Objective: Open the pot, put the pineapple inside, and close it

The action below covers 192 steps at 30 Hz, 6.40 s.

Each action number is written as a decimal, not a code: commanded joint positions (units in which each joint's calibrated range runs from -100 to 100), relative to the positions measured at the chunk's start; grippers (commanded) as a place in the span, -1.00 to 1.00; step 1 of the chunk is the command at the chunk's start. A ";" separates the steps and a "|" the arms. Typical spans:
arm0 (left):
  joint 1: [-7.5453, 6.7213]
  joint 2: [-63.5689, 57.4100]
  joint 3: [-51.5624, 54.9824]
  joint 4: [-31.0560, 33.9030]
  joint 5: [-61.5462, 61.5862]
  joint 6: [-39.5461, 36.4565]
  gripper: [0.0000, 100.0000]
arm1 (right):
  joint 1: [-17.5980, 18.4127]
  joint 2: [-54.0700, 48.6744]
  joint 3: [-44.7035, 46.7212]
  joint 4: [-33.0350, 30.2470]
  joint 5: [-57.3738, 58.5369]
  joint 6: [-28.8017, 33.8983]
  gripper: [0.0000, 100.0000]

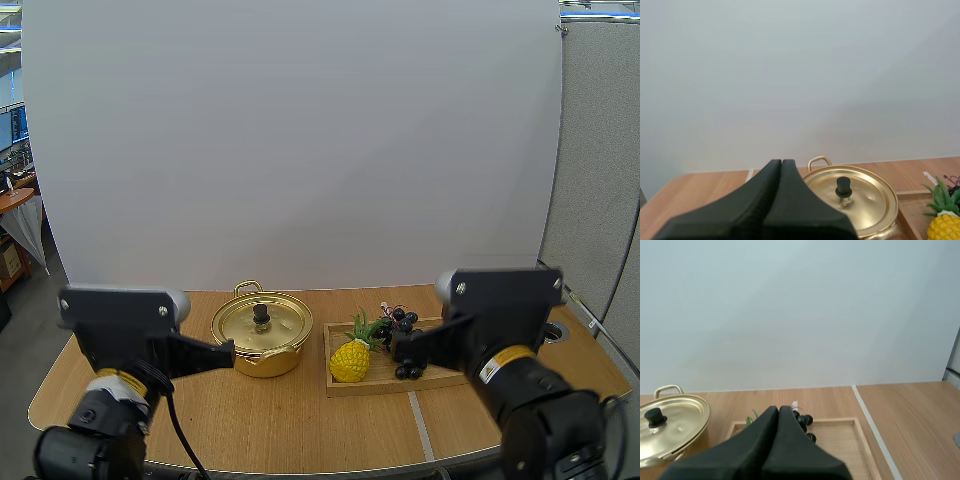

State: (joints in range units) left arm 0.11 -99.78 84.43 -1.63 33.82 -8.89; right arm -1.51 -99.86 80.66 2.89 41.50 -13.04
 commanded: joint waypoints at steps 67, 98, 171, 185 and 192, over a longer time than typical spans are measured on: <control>-0.06 59.70 -34.72 -15.41 27.65 35.67 1.00 | -0.19 36.43 -24.05 7.12 23.42 -6.06 1.00; -3.85 99.86 -56.21 -10.39 39.63 38.45 1.00 | -0.19 36.43 -24.05 7.12 23.43 -6.06 1.00; -3.85 73.36 -135.39 -4.10 16.44 25.18 -1.00 | -0.19 36.43 -24.05 7.83 23.23 -5.96 1.00; -3.85 73.18 -135.39 -4.10 14.09 25.18 -1.00 | -0.19 37.61 -24.05 11.67 28.06 -5.96 1.00; -3.85 73.18 -135.39 -4.10 14.09 25.18 -1.00 | -0.19 48.45 -28.26 11.82 31.61 -2.27 1.00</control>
State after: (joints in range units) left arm -3.57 -26.45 -50.89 -6.13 49.64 16.99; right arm -1.51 -54.89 54.45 14.29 72.36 -17.28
